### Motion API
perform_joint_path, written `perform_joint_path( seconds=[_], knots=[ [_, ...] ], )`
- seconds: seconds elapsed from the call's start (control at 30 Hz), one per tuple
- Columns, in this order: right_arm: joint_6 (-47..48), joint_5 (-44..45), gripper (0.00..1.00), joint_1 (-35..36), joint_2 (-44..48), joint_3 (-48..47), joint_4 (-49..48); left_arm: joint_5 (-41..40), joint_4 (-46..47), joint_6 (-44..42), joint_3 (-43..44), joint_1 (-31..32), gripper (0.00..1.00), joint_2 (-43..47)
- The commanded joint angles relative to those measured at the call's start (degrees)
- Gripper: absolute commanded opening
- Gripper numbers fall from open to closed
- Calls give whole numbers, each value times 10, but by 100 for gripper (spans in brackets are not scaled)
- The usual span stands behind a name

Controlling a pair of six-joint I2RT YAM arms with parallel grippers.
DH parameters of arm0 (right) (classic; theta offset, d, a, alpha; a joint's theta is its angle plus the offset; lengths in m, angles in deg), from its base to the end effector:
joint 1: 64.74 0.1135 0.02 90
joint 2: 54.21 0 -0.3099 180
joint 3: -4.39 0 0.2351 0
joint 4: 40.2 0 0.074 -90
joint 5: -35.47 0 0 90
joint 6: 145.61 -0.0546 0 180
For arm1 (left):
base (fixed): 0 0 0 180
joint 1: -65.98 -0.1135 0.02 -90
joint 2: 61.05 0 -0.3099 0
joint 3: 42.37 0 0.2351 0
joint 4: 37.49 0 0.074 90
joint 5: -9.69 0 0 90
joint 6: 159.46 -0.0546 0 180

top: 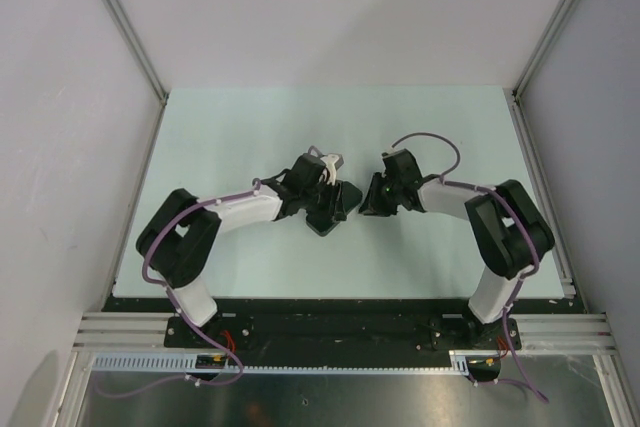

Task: Organize the sunglasses

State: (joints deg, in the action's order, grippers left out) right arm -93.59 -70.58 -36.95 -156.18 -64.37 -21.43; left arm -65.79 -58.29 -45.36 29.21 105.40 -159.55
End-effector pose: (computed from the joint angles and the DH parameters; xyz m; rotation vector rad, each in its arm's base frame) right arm 0.3104 0.1807 0.1883 0.1058 2.6191 0.7997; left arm 0.2700 -0.2397 0.2197 0.4606 2.4902 -0.7888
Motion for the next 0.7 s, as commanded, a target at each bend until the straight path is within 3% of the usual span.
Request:
perform_joint_path(
  seconds=[0.0, 0.17, 0.23, 0.37, 0.47, 0.67],
  knots=[
    [47, 96, 29, -6, 89, 6, 58, -34, 2, 3, 8, 0, 44, 42],
    [52, 96, 49, -6, 122, 6, 68, -84, 2, 9, 12, -14, 50, 75],
    [55, 95, 55, 2, 116, 1, 66, -108, 2, 10, 10, -24, 61, 88],
    [41, 131, 57, 10, 107, -9, 89, -87, 0, -86, 26, -22, 85, 73],
    [39, 151, 57, 6, 117, -9, 102, -144, -7, -194, 40, 8, 98, 43],
    [39, 155, 56, -18, 137, -9, 135, -101, -31, -232, 83, 12, 100, -13]
  ],
)
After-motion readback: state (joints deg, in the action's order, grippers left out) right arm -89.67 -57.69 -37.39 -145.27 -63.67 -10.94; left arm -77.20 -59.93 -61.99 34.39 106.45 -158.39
